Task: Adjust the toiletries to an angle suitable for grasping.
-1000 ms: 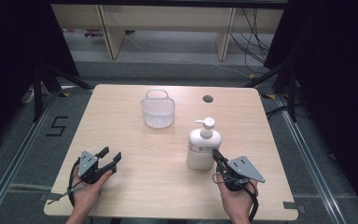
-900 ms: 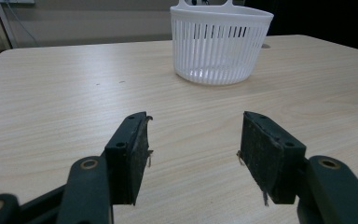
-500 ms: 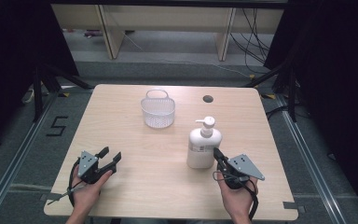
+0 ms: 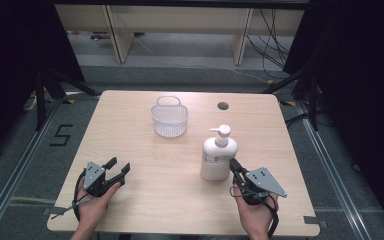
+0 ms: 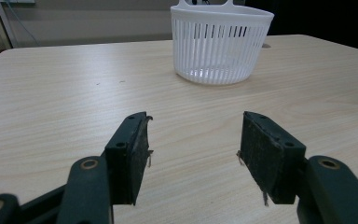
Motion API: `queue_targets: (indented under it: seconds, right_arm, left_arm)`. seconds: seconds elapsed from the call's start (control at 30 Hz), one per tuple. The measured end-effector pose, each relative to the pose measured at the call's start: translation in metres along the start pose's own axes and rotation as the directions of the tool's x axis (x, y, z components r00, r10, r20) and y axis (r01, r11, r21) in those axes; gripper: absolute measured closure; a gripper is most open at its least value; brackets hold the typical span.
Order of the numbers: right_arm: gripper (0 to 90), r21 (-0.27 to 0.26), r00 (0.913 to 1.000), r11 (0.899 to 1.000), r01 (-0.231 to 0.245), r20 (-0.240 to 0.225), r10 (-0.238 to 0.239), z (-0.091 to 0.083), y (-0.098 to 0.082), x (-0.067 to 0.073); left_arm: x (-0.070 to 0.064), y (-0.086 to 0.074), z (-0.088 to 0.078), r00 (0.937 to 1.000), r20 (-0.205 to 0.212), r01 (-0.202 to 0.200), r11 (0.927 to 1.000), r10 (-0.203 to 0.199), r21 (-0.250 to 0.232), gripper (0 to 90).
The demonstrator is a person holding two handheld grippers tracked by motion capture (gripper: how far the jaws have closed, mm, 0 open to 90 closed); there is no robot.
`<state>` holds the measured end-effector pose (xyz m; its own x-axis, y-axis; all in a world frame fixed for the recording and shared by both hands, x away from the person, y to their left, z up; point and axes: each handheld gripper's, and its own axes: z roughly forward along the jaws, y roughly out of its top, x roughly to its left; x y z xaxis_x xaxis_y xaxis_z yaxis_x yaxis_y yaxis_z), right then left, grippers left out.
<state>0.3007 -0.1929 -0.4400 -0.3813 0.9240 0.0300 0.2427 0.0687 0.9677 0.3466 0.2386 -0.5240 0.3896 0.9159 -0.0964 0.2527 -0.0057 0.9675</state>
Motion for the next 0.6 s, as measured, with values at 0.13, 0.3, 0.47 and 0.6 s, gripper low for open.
queue_targets:
  seconds: [0.13, 0.3, 0.47, 0.6]
  right_arm:
    - [74.8, -0.048, 0.9999, 0.999, -0.013, 0.011, 0.013, -0.005, 0.006, 0.000]
    - [62.6, -0.079, 0.9991, 0.996, -0.043, 0.002, 0.043, -0.009, 0.011, 0.000]
    - [55.1, -0.079, 0.9993, 0.996, -0.037, -0.003, 0.037, -0.010, 0.012, 0.002]
    - [54.0, -0.089, 0.9998, 0.996, -0.012, 0.015, 0.014, -0.011, 0.014, 0.005]
  left_arm:
    - [0.000, 0.001, -0.001, 1.0000, -0.007, -0.004, 0.9999, 0.004, 0.016, 41.5]
    - [0.000, 0.000, 0.000, 1.0000, -0.005, 0.003, 0.9999, -0.003, 0.010, 41.4]
    - [0.000, 0.000, 0.000, 1.0000, -0.003, 0.002, 1.0000, -0.002, 0.009, 41.4]
    - [0.001, 0.001, 0.000, 1.0000, -0.002, 0.007, 0.9999, -0.007, 0.015, 41.4]
